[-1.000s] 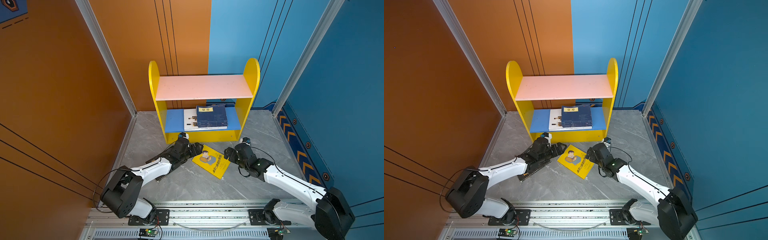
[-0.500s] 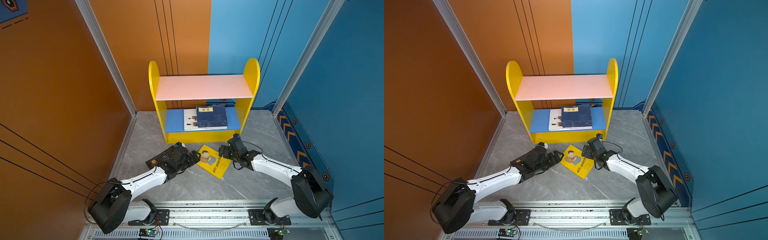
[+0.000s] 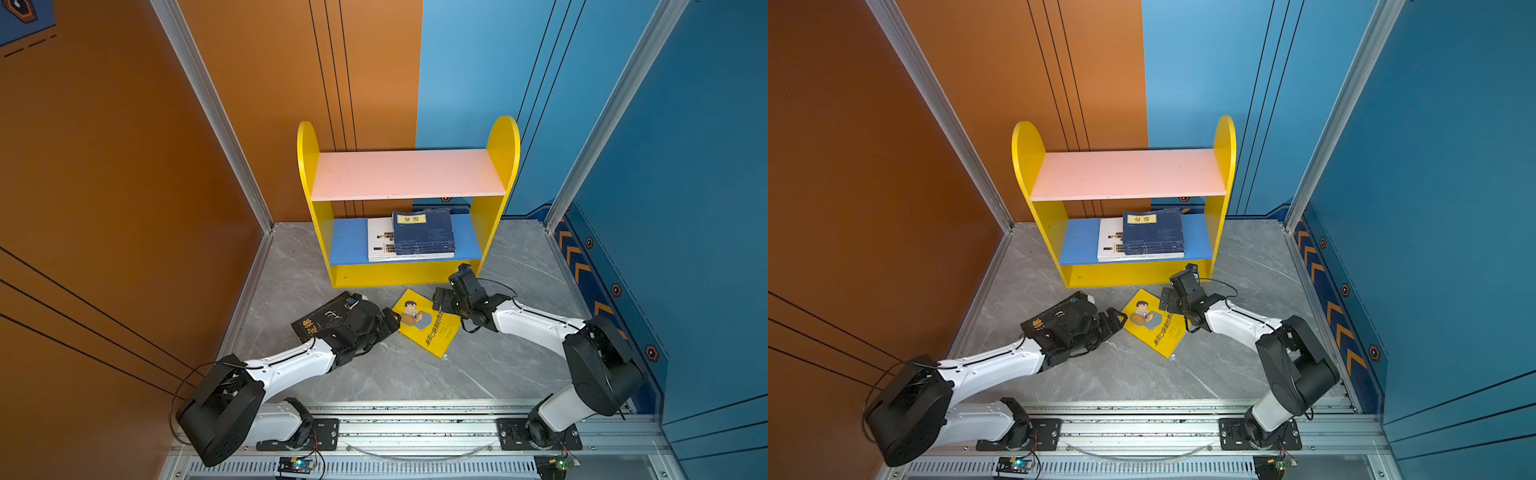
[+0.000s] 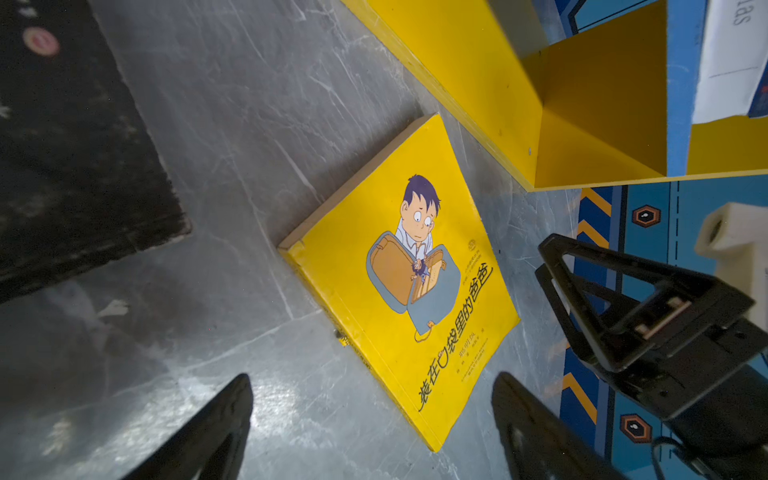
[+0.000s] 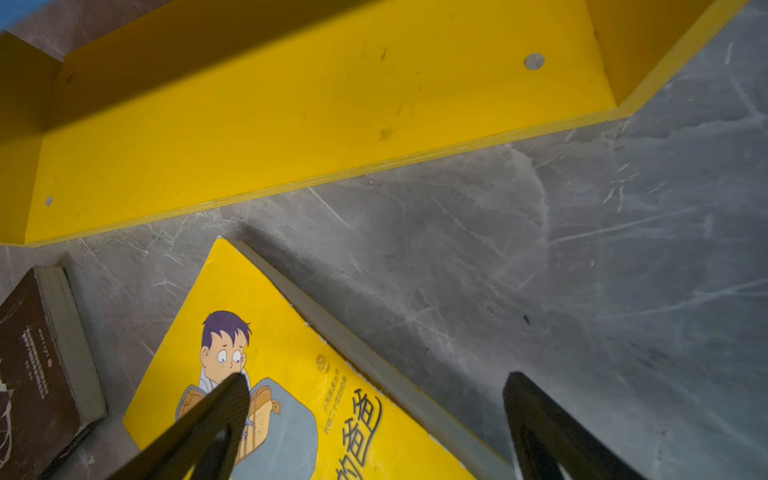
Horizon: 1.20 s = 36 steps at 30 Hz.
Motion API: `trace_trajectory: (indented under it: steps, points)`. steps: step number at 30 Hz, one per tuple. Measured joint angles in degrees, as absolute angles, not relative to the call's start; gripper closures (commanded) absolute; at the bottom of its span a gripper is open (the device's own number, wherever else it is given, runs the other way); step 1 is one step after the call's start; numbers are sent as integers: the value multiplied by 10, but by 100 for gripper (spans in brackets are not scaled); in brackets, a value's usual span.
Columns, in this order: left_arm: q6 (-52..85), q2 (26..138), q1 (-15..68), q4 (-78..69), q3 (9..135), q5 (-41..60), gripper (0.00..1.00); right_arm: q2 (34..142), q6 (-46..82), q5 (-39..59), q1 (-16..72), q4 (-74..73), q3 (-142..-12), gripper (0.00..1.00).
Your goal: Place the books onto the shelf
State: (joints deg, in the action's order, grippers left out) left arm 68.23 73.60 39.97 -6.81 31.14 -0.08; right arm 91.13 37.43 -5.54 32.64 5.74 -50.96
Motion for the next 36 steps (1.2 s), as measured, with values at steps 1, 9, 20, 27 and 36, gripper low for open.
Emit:
trace_trajectory:
  steps: [1,9,20,27,36]
  points:
    - [685,736,400,-68,310,-1,9,916,374,-53,326,56,-510,2]
    - [702,757,400,-93,308,-2,8,945,375,-31,327,44,-511,3]
    - [726,833,394,-154,308,11,8,992,375,-8,333,37,-525,5]
    - [729,877,367,-198,330,36,8,999,383,3,356,24,-530,6]
    - [717,958,340,-288,370,93,9,994,390,22,383,20,-524,6]
